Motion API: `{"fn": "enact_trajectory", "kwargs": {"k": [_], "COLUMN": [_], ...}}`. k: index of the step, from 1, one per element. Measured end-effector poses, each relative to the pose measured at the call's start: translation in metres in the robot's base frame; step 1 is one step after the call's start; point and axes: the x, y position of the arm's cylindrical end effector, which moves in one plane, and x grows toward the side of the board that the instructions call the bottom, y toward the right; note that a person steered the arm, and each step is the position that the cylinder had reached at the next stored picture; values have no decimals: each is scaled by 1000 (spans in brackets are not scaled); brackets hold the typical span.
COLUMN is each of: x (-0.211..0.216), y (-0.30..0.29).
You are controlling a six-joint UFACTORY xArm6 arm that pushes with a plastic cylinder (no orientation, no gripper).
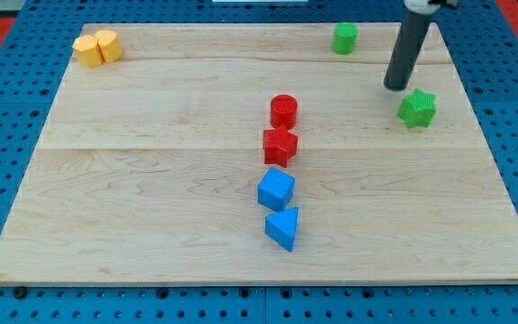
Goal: Push the green circle towards the center
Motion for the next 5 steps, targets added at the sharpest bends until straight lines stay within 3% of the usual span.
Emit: {"fn": "enact_trajectory", "kwargs": {"k": [1,2,4,5], "x": [-50,-86,-97,-70], "y": [48,37,-71,-71]}}
